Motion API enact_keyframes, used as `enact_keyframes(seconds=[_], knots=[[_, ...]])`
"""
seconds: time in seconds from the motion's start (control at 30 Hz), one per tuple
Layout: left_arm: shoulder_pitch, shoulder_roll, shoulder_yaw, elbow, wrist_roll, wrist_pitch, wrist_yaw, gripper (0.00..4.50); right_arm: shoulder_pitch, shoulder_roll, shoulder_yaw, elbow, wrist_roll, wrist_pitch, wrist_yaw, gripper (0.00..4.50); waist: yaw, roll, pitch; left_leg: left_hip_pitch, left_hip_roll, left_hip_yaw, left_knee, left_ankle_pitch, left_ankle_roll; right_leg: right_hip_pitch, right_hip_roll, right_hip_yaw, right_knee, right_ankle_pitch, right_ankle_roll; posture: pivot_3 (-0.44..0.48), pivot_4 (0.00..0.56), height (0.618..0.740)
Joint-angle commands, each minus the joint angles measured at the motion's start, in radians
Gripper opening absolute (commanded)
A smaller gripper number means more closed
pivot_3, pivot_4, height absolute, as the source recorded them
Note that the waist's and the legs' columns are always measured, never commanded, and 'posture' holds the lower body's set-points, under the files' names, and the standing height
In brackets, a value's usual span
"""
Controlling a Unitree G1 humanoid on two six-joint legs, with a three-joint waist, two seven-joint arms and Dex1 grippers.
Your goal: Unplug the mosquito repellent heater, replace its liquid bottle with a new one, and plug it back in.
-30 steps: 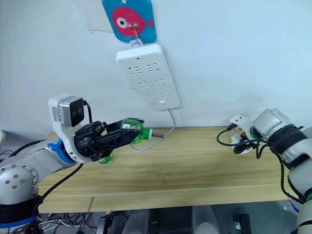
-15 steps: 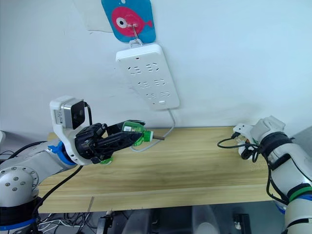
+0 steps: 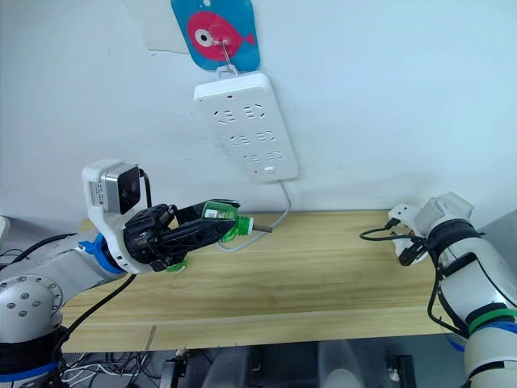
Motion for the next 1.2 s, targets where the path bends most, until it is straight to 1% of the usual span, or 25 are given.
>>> enact_keyframes(seconds=[0.03,0.2,0.33,0.43,0.53,0.67,0.77,0.93,1.07,1.13,1.2], knots=[[-0.003,0.011,0.016,-0.035,-0.016,-0.015,-0.009,2.31,0.012,-0.003,-0.026,0.011,-0.022,-0.006,0.014,4.48,0.000,0.000,0.000,0.000,0.000,0.000,0.000,0.000,0.000,0.000,0.000,0.000,0.000,0.000,0.000,-0.103,0.356,0.740],[-0.006,0.007,0.012,-0.033,-0.011,-0.017,-0.014,2.31,0.014,-0.006,-0.045,0.005,-0.042,-0.004,0.028,4.48,-0.001,0.000,0.000,0.000,0.000,0.000,0.000,0.000,0.000,0.000,0.000,0.000,0.000,0.000,0.000,-0.110,0.353,0.740],[-0.001,0.003,0.012,-0.033,0.002,-0.023,-0.019,2.31,0.013,-0.061,-0.072,-0.069,-0.039,0.040,0.079,4.48,-0.001,0.000,0.000,0.000,0.000,0.000,0.000,0.000,0.000,0.000,0.000,0.000,0.000,0.000,0.000,-0.121,0.343,0.740],[0.000,0.003,0.018,-0.025,0.021,-0.030,-0.034,2.31,0.028,-0.142,-0.102,-0.202,-0.024,0.110,0.145,4.48,-0.001,0.001,0.000,0.000,0.000,0.000,0.000,0.000,0.000,0.000,0.000,0.000,0.000,0.000,0.000,-0.127,0.337,0.740],[-0.004,-0.003,0.015,-0.012,0.045,-0.043,-0.053,2.31,0.059,-0.202,-0.148,-0.364,0.031,0.221,0.207,4.48,-0.001,0.001,0.000,0.000,0.000,0.000,-0.001,0.000,0.000,0.000,0.000,0.000,-0.001,0.000,0.000,-0.152,0.321,0.740],[-0.021,-0.022,0.001,0.004,0.075,-0.062,-0.066,2.31,0.135,-0.283,-0.228,-0.629,0.169,0.412,0.287,4.48,-0.003,0.001,0.000,0.000,0.000,0.000,-0.001,0.000,0.000,0.000,0.000,0.000,-0.001,0.000,0.000,-0.178,0.308,0.740],[-0.028,-0.031,-0.005,0.010,0.090,-0.068,-0.075,2.31,0.203,-0.322,-0.311,-0.788,0.287,0.527,0.298,4.48,-0.004,0.001,0.000,0.000,0.000,0.000,-0.001,0.000,0.000,0.000,0.000,0.000,-0.001,0.000,0.000,-0.187,0.305,0.740],[-0.037,-0.052,-0.004,0.021,0.103,-0.078,-0.079,2.31,0.275,-0.302,-0.519,-0.981,0.502,0.737,0.268,4.48,-0.008,0.001,0.000,0.000,0.000,0.000,0.000,0.000,0.000,0.000,0.000,0.000,0.000,0.000,0.000,-0.201,0.305,0.740],[-0.035,-0.075,-0.005,0.026,0.135,-0.107,-0.084,2.31,0.316,-0.253,-0.661,-1.030,0.694,0.780,0.190,4.48,-0.008,0.001,0.000,0.000,0.000,0.000,0.000,0.000,0.000,0.000,0.000,0.000,0.000,0.000,0.000,-0.203,0.310,0.740],[-0.029,-0.088,-0.002,0.024,0.143,-0.119,-0.081,2.31,0.349,-0.176,-0.778,-1.069,0.787,0.780,0.104,4.48,-0.008,0.001,0.000,0.000,0.000,0.000,0.000,0.000,0.000,0.000,0.000,0.000,0.000,0.000,0.000,-0.196,0.319,0.740],[-0.020,-0.096,0.000,0.018,0.150,-0.126,-0.077,2.31,0.388,-0.072,-0.907,-1.116,0.887,0.780,-0.010,4.48,-0.009,0.001,0.000,0.000,0.000,0.000,0.000,0.000,0.000,0.000,0.000,0.000,0.000,0.000,0.000,-0.190,0.323,0.740]])
